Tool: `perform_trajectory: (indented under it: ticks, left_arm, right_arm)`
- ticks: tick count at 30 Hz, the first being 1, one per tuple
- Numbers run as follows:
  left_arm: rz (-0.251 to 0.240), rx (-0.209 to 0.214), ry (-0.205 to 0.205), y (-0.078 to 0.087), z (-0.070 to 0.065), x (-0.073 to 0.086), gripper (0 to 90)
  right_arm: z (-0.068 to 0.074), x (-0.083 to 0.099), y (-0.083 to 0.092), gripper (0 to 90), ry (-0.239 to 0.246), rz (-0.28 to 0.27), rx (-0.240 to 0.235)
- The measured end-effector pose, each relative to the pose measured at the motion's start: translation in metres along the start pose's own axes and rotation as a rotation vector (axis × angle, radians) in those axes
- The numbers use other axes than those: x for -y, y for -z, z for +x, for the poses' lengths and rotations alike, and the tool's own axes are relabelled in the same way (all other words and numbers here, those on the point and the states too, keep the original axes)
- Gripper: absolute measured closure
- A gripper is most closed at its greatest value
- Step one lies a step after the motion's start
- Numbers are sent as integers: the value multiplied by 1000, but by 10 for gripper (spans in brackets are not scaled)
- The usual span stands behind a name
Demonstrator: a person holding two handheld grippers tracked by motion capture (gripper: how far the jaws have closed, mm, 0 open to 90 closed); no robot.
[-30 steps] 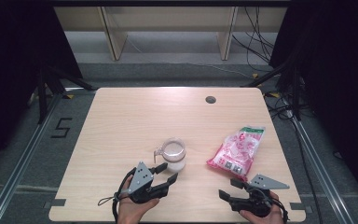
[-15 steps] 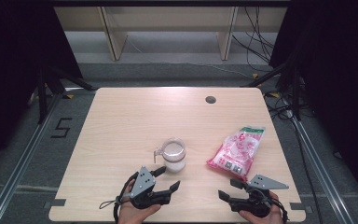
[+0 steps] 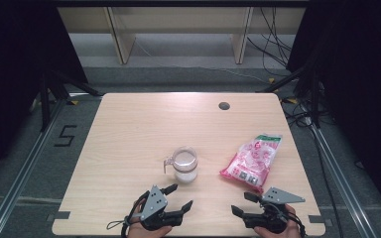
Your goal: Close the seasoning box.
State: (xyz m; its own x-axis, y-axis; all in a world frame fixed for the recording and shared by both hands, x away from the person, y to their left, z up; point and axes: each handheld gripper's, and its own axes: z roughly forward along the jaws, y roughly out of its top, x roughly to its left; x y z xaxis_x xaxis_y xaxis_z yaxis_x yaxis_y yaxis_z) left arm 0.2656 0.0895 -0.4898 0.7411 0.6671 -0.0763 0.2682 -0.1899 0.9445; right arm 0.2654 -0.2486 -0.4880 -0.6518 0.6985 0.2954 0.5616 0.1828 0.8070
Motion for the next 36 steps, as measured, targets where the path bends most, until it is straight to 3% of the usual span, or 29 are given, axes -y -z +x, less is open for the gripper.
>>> perform_trajectory:
  ticks: [1, 2, 3, 5, 6, 7, 8, 9, 10, 11, 12, 13, 14, 15, 16, 17, 18, 20, 21, 22, 23, 25, 27, 28, 29, 30, 33, 34, 36]
  left_arm:
    - [8, -7, 0, 0, -2, 1, 298]
    - [2, -2, 1, -1, -3, 3, 297]
    - [3, -4, -2, -1, -4, 4, 296]
    - [3, 7, 3, -2, -7, 8, 294]
    - [20, 2, -7, -1, -8, 10, 294]
    - [6, 5, 9, -3, -9, 12, 293]
    - [12, 5, 12, -3, -11, 13, 291]
    - [19, 5, 8, -2, -11, 15, 291]
    - [13, 14, -5, -3, -11, 16, 291]
    - [11, 15, 24, -4, -13, 18, 291]
    - [23, 9, 19, -3, -14, 18, 291]
    - [19, 11, 32, -4, -15, 19, 291]
    - [26, 9, 23, -3, -15, 20, 290]
    - [23, 13, 21, -3, -15, 21, 290]
    - [23, 12, 19, -3, -16, 22, 289]
    - [28, 17, 22, -3, -16, 22, 289]
    - [32, 12, 25, -3, -17, 23, 288]
    - [43, 8, -3, -2, -17, 24, 286]
    - [53, 6, -1, -1, -18, 25, 285]
    - [52, -2, 38, -1, -21, 27, 285]
    - [46, 12, 34, -1, -21, 28, 284]
    - [58, 1, 27, 0, -22, 29, 284]
    - [63, 8, 27, 0, -23, 31, 283]
    - [47, -1, 47, -1, -25, 33, 282]
    - [71, -3, 15, 0, -23, 33, 282]
    - [64, 1, 23, 0, -24, 34, 282]
    - [63, 2, 39, 0, -27, 35, 282]
    - [67, 3, 32, 0, -27, 35, 282]
    - [67, 3, 33, 0, -27, 35, 281]
  right_arm:
    - [-3, 0, -2, 289, 46, -12, -3]
    - [-1, 1, 0, 288, 25, 5, 3]
    - [-2, 1, 1, 289, 61, 5, 13]
    - [2, 2, 1, 288, 14, 18, -6]
    - [3, 3, 2, 286, 20, 31, 3]
    - [3, 4, 2, 285, 24, 33, -14]
    - [1, 4, 0, 285, 62, 18, -13]
    - [4, 5, 2, 285, 23, 33, -23]
    - [5, 5, 3, 285, 23, 46, -16]
    - [2, 5, 2, 285, 76, 32, -12]
    - [2, 6, 2, 284, 76, 22, -19]
    - [6, 7, 3, 284, 25, 39, -31]
    - [6, 7, 4, 284, 24, 46, -27]
    - [3, 8, 3, 283, 67, 31, -27]
    - [5, 9, 4, 282, 40, 51, -21]
    - [3, 9, 4, 280, 65, 51, -17]
    - [5, 10, 4, 278, 38, 52, -24]
    - [3, 10, 5, 277, 83, 54, -16]
    - [5, 11, 5, 275, 59, 57, -32]
    - [5, 12, 5, 272, 63, 59, -28]
    - [6, 12, 5, 271, 64, 62, -29]
    - [10, 14, 7, 270, 41, 79, -29]
    - [7, 15, 7, 269, 102, 81, -17]
    - [8, 15, 6, 268, 89, 81, -47]
    - [8, 16, 7, 268, 91, 86, -48]
    - [11, 17, 9, 268, 79, 93, -20]
    - [9, 18, 8, 267, 98, 88, -25]
    - [11, 18, 9, 266, 84, 109, -14]
    - [9, 18, 10, 265, 111, 104, -26]
